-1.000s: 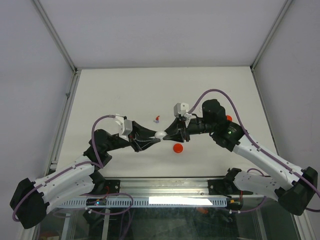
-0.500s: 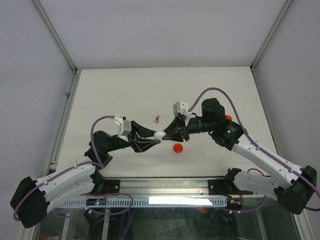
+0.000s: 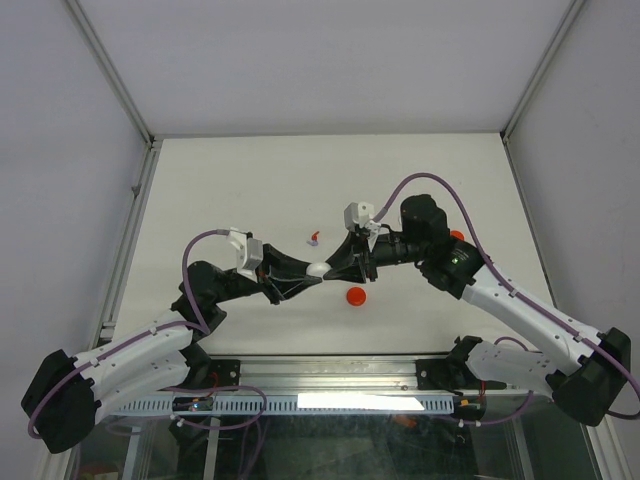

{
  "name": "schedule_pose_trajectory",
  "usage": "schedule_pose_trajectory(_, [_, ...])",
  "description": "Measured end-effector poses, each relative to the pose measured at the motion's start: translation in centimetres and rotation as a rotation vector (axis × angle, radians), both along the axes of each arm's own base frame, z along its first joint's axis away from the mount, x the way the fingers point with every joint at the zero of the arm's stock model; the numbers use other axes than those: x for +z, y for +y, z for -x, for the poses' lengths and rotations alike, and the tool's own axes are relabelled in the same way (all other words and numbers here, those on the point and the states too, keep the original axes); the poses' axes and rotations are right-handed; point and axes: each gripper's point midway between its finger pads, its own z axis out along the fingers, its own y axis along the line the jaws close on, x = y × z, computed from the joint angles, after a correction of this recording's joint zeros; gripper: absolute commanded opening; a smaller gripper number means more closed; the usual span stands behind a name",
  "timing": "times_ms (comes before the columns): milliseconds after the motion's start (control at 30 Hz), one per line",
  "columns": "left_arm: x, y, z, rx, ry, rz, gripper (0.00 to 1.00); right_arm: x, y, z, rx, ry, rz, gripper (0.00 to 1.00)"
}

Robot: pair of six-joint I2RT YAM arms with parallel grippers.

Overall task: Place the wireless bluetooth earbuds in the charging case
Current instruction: Open the charging case.

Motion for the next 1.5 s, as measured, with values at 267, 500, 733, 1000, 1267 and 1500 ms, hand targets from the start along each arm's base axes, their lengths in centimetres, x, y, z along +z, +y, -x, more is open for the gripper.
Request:
schedule_pose_trajectory(267, [0.0,0.0,0.0,0.001,-0.002,0.000,0.00,0.1,0.0,0.0,-0.002,0.008,-0.002,0.37])
schedule_pose_trajectory(500, [-0.1,0.0,0.1,-0.006,-0.006,-0.006,0.00,0.6,0.2,-0.3,-0.016,0.006,-0.021,0.44])
schedule_pose_trajectory(733, [-0.2,0.0,0.2,-0.008,-0.016,-0.008,0.00,0.6,0.2,-0.8,-0.050,0.006,-0.019,0.44])
schedule_pose_trajectory(1000, [-0.5,0.0,0.0,0.001,-0.039,-0.024,0.00,0.6,0.1,-1.3,-0.098,0.021,-0.010,0.43])
schedule_pose_trajectory(1267, [-1.4,0.1,0.0,0.006,-0.050,-0.048,0.00,0.7,-0.1,-2.3,-0.160,0.020,0.000,0.44])
schedule_pose_trajectory(1500, [-1.3,0.2,0.2,-0.002,-0.056,-0.047,0.00,0.8,0.0,-3.4,-0.208,0.016,0.010,0.46])
